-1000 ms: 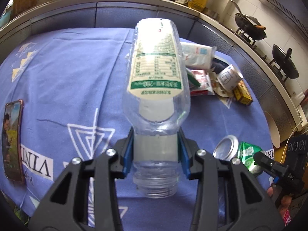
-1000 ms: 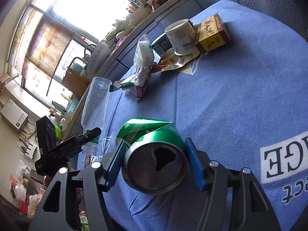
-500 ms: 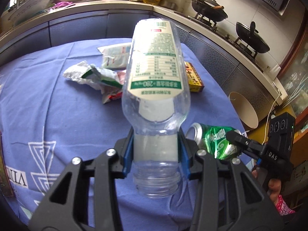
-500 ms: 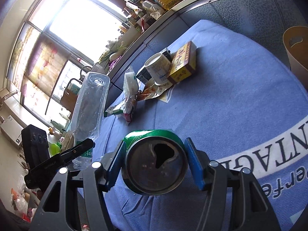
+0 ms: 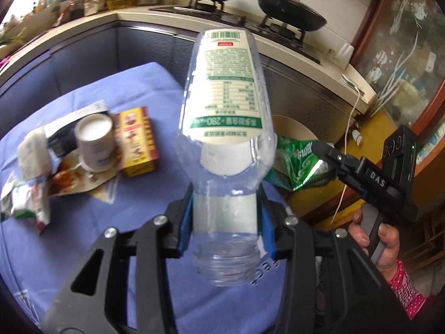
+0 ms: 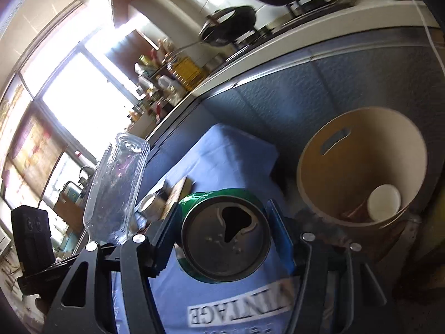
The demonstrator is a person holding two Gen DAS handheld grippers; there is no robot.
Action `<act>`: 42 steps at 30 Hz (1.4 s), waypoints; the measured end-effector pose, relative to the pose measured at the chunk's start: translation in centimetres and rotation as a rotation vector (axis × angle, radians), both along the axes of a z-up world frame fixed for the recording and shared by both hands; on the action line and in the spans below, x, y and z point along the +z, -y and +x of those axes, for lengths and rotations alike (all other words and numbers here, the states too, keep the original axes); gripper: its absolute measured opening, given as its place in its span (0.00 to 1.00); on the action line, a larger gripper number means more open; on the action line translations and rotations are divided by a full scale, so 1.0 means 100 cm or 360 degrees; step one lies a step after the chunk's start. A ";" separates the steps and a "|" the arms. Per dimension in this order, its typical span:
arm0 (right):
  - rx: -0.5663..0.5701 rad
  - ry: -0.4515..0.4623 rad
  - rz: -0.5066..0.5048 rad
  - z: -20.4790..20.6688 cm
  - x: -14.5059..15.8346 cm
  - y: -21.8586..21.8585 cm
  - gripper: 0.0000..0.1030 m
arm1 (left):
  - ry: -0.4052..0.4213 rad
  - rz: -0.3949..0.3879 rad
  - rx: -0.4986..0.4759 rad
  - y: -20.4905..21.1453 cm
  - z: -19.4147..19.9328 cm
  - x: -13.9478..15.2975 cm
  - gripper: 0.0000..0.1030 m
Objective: Collect trash
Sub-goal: 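Carry bottle and can to the wastebasket and open both tools over it, then move both open tools back toward the remaining wrappers on the table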
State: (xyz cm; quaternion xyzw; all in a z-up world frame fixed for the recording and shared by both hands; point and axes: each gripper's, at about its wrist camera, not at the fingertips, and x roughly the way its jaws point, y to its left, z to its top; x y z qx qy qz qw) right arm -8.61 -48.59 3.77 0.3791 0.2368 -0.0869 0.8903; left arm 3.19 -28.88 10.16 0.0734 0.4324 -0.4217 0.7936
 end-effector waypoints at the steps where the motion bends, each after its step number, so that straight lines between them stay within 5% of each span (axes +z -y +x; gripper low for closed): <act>1: -0.0060 -0.0014 -0.0020 -0.004 -0.002 0.014 0.60 | -0.0025 0.0013 -0.0046 0.021 0.001 -0.003 0.38; 9: -0.0395 -0.0175 -0.0146 -0.027 -0.033 0.093 0.60 | -0.0239 0.0211 -0.0341 0.150 -0.009 -0.047 0.38; 14: -0.0465 -0.0238 -0.0233 -0.025 -0.049 0.102 0.60 | -0.0343 0.0389 -0.0364 0.192 -0.008 -0.073 0.39; 18: -0.0489 -0.0252 -0.0318 -0.020 -0.058 0.099 0.71 | -0.0336 0.0415 -0.0312 0.205 -0.004 -0.070 0.69; 19: -0.0493 -0.0246 -0.0340 -0.019 -0.058 0.098 0.74 | -0.0319 0.0392 -0.0301 0.205 -0.004 -0.065 0.71; 29: -0.0529 -0.0157 -0.0338 -0.035 -0.042 0.084 0.75 | -0.0224 0.0212 -0.0242 0.161 -0.012 -0.023 0.71; 36: -0.0367 -0.0073 -0.0310 -0.029 -0.020 0.038 0.75 | -0.0080 0.0173 -0.0081 0.073 -0.015 -0.019 0.71; 42: -0.0066 -0.0016 -0.0264 0.002 -0.006 -0.026 0.75 | -0.0097 0.0198 0.0179 -0.030 -0.007 -0.039 0.71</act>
